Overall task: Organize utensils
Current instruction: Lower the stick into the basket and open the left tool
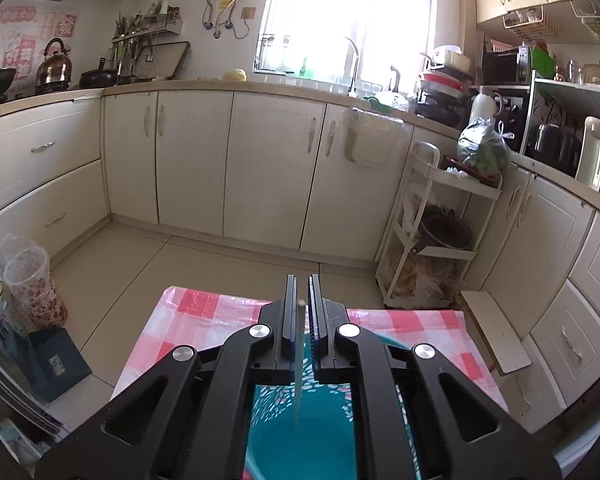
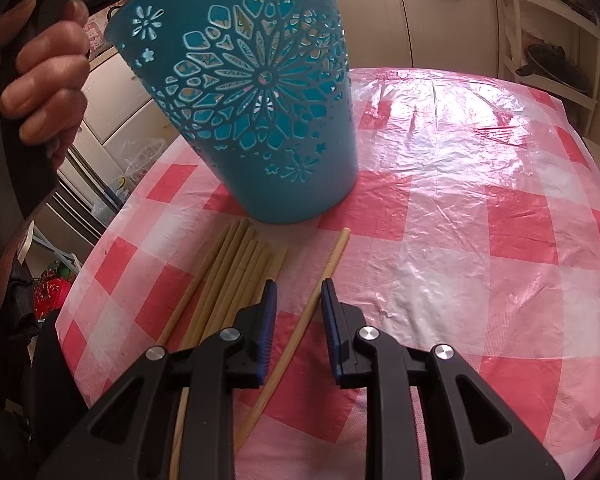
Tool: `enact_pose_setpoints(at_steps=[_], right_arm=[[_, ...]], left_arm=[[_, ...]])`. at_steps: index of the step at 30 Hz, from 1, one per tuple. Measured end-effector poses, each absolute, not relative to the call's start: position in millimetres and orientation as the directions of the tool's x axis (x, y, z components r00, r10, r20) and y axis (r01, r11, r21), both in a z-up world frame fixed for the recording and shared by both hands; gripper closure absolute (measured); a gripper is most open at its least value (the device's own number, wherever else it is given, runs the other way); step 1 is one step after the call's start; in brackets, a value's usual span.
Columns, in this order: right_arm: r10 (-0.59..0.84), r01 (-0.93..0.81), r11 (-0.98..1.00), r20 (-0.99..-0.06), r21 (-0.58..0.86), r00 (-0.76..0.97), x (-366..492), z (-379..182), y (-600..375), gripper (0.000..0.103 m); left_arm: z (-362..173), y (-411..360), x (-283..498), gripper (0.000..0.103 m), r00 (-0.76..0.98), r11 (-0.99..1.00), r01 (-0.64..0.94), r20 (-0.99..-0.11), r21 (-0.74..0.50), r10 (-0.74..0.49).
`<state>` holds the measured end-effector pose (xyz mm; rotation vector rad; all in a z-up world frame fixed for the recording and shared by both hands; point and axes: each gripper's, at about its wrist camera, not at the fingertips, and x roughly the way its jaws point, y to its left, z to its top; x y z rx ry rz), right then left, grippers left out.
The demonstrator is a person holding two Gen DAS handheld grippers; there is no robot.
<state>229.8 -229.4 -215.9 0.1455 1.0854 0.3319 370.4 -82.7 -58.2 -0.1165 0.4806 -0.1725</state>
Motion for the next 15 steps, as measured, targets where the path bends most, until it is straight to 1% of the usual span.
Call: enact_pose_setpoints(at_steps=[1, 2, 3, 4, 5, 7, 8, 10, 13, 15], right_arm=[[0.336, -0.196, 0.941, -0.843, 0.277, 0.421, 230, -216, -229, 0.08], [0.338, -0.194, 0.94, -0.844, 0.28, 0.417, 230, -216, -231, 0.08], [0.34, -0.191, 0.939, -0.845, 0.284, 0.413, 229, -215, -232, 0.08], [0.34, -0.191, 0.939, -0.846, 0.285, 0.411, 229, -215, -233, 0.08], [0.333, -0.193, 0.942, -0.848, 0.275, 0.412, 228, -215, -233, 0.081], [0.314, -0.201, 0.947, -0.854, 0.25, 0.415, 228, -215, -231, 0.086], [0.305, -0.204, 0.949, -0.857, 0.24, 0.415, 228, -215, -230, 0.086], [0.272, -0.218, 0.956, -0.868, 0.195, 0.416, 229, -215, -224, 0.088], [0.206, -0.31, 0.947, -0.894, 0.079, 0.399, 227, -213, -209, 0.091], [0.203, -0.352, 0.933, -0.913, 0.071, 0.353, 227, -211, -209, 0.091]], left_arm=[[-60, -77, 367, 0.087, 0.869, 0.98, 0.132, -0.459, -0.147, -0.185], [-62, -71, 363, 0.074, 0.866, 0.982, 0.125, -0.467, -0.144, -0.179], [-63, -64, 357, 0.065, 0.869, 0.985, 0.107, -0.469, -0.139, -0.16], [-62, -57, 351, 0.047, 0.876, 0.988, 0.086, -0.462, -0.132, -0.138], [-63, -48, 343, 0.036, 0.886, 0.991, 0.057, -0.45, -0.123, -0.107], [-63, -30, 330, 0.029, 0.892, 0.992, 0.031, -0.444, -0.119, -0.081], [-64, -22, 325, 0.026, 0.893, 0.992, 0.023, -0.445, -0.123, -0.076], [-72, -2, 314, 0.023, 0.89, 0.991, -0.001, -0.451, -0.134, -0.06], [-90, 25, 304, 0.022, 0.876, 0.988, -0.033, -0.479, -0.154, -0.046], [-105, 41, 300, 0.022, 0.863, 0.984, -0.047, -0.503, -0.171, -0.046]])
